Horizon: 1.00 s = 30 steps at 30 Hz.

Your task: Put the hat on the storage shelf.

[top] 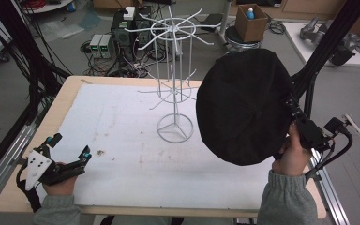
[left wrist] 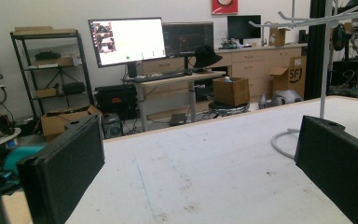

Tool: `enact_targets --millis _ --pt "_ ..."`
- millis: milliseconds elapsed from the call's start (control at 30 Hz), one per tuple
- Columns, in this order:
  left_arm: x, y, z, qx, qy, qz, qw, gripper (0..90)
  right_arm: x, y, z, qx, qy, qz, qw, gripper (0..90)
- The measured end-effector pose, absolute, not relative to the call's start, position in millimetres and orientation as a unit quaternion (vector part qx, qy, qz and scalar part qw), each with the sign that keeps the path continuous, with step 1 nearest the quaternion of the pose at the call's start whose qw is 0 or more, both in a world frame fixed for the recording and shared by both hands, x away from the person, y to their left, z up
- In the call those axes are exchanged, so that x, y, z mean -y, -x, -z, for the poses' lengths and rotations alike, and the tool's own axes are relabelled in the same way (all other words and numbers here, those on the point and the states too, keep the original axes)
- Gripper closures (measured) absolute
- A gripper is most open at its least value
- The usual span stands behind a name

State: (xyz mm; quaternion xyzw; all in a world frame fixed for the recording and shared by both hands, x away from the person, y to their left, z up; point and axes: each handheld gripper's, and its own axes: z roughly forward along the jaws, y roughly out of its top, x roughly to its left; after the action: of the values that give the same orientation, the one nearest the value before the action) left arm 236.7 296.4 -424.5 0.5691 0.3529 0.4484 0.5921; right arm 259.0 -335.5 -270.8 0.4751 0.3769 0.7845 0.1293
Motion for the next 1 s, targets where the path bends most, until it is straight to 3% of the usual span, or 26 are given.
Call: enact_targets --millis 1000 --pt "-297 -237 424 -0.352 -0.570 -0.447 0.593 1.7 308 -289 237 -0.351 -0.468 -0.800 0.129 79.7"
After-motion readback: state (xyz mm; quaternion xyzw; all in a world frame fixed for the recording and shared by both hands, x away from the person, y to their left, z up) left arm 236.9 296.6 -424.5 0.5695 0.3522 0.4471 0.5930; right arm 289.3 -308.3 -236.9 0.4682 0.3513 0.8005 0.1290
